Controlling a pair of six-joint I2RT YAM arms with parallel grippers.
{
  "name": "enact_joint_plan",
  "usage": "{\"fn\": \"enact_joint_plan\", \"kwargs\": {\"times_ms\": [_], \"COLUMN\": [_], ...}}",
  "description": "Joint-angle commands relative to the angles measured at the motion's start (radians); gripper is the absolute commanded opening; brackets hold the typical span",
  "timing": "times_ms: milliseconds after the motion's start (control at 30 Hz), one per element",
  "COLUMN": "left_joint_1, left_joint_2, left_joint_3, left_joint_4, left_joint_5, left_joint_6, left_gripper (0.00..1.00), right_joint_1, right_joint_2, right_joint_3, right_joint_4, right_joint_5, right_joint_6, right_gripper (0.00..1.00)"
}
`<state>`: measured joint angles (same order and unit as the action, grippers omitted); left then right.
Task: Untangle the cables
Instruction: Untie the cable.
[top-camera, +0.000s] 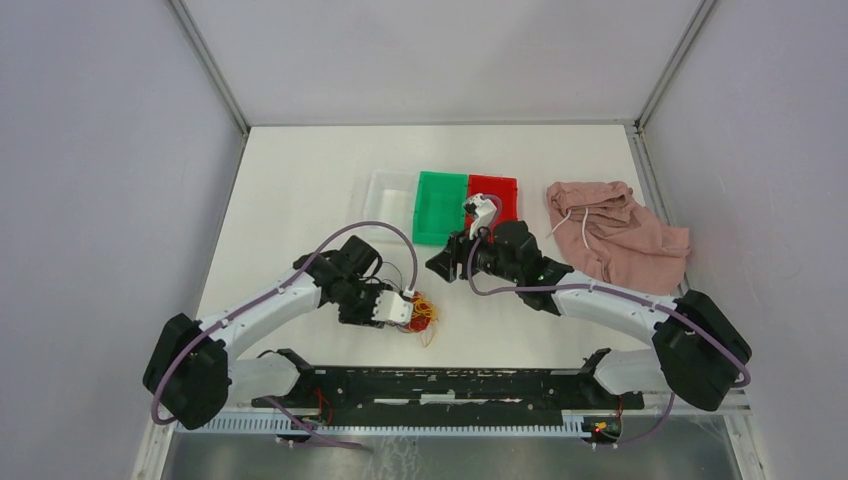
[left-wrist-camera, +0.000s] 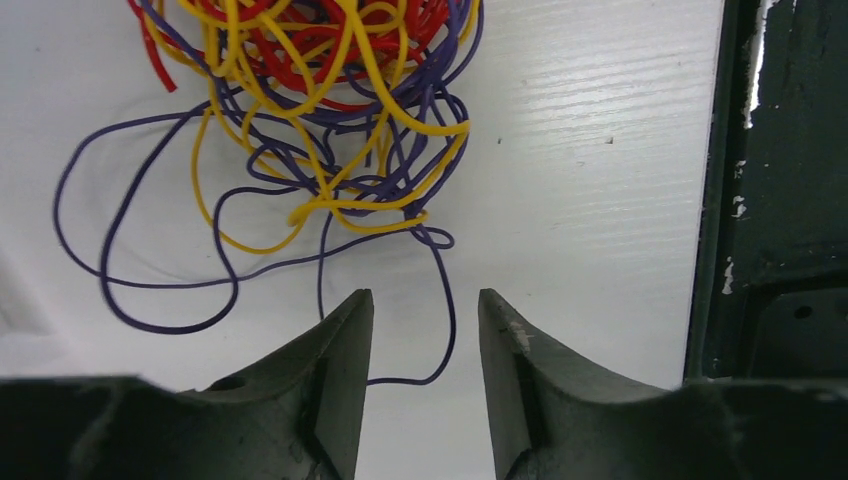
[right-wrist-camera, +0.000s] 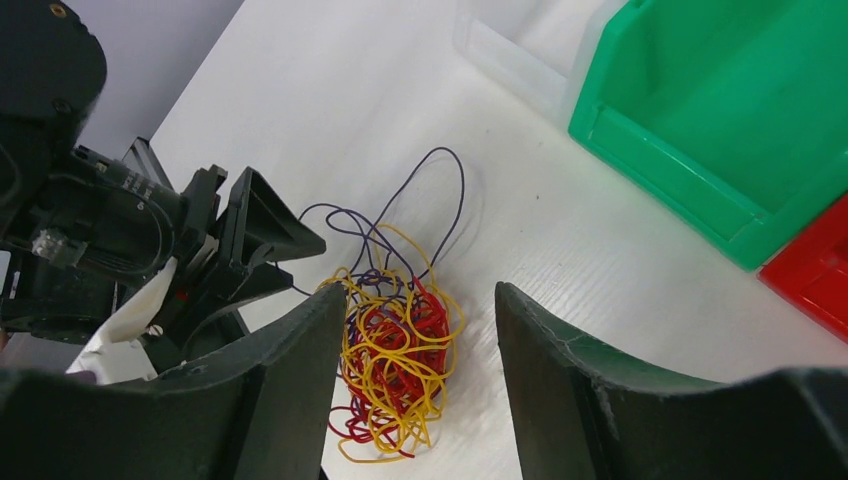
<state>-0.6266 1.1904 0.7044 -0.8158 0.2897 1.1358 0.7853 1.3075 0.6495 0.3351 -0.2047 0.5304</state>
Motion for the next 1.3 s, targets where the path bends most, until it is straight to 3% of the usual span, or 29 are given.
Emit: {"fn": "enact_joint_plan", "kwargs": {"times_ms": [0,100,200,433,467,600,667,733,967,1267], "left_joint_1": [-0.019,-0.022,-0.026,-0.028,-0.027,-0.026,-0.023,-0.019,0.001,0.03], "left_joint_2": [-0.02,-0.056,-0.135,-0.153,-0.154,-0.215,-0.252,-0.283,-0.302,-0.326], "left_joint_3": [-0.031,-0.016,0.027,0.15,0.137,0.022,-0.018,-0.055,-0.125,-0.025], "left_joint_4": [0.023,0.061,0.078,0.034,0.028,0.107,0.129,0.124,0.157,-0.137], "left_joint_5": [-0.012,-0.041,-0.036,0.039,0.037,-0.04,-0.041,-0.022,-0.024,-0.057], "left_joint_6": [0.036,-0.013,-0.055,-0.289,-0.276,-0.148,-0.091,-0.029,0.116,0.213], "left_gripper": [0.44,0.21,0.07,0.03,0.06,0.33,0.5,0.61,0.66,0.69], "right_joint_1": [-0.024,-0.042,-0.049,-0.046,-0.047,-0.047,-0.047,-0.047,-0.047,-0.047], "right_joint_2": [-0.046,-0.052,-0.054,-0.01,-0.007,-0.011,-0.024,-0.042,-0.08,-0.08], "right_joint_3": [0.0,-0.008,-0.012,-0.019,-0.021,-0.021,-0.021,-0.023,-0.037,-0.035], "right_joint_4": [0.051,0.06,0.08,0.158,0.161,0.149,0.117,0.101,0.081,0.076], "right_joint_5": [0.006,-0.003,-0.039,-0.118,-0.117,-0.114,-0.104,-0.088,-0.061,-0.073], "right_joint_6": [0.019,0.038,0.043,0.057,0.056,0.053,0.043,0.035,0.038,0.029], "right_gripper": [0.63,0.62,0.62,0.64,0.64,0.66,0.67,0.68,0.68,0.68]}}
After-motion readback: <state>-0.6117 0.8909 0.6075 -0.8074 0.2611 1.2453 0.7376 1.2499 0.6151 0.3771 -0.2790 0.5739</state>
